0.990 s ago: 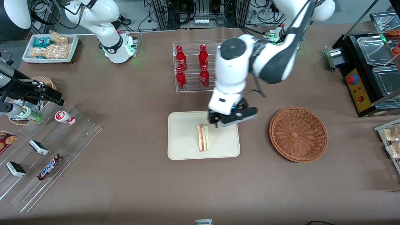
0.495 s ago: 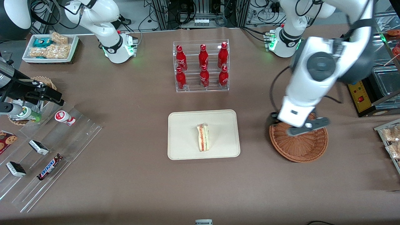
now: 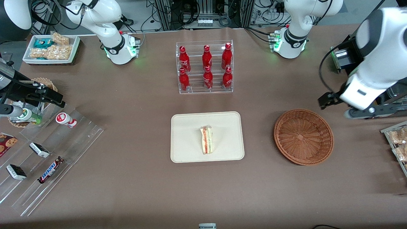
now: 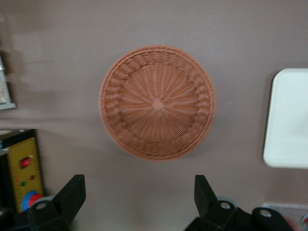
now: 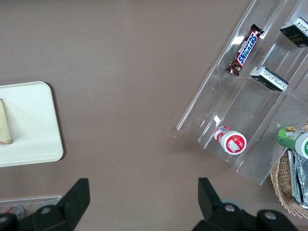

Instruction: Place sandwich from basket to tray

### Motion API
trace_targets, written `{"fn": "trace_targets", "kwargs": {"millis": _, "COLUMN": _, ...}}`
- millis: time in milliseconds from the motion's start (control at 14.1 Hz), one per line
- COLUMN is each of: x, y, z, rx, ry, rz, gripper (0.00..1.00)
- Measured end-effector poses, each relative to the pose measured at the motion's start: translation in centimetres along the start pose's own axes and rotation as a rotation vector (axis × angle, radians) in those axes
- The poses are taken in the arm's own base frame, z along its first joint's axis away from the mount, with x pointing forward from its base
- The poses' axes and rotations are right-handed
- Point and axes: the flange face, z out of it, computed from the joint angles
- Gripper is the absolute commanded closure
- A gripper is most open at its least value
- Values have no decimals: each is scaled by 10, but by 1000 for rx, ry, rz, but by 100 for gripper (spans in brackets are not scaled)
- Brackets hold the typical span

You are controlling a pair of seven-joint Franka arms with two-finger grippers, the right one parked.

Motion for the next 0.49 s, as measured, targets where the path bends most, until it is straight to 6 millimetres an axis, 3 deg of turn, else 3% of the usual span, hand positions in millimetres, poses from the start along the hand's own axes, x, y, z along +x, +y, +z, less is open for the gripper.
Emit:
{"fn": "trace_targets", "kwargs": {"millis": 283, "x": -28, "y": -53, "z": -49, "rx": -71, "ry": 53, "rz": 133, "gripper": 0}}
{"fn": "trace_targets", "kwargs": {"millis": 495, "x": -33, "y": -67, "z": -76, "rx": -73, "ry": 80, "rz": 180, "gripper": 0}}
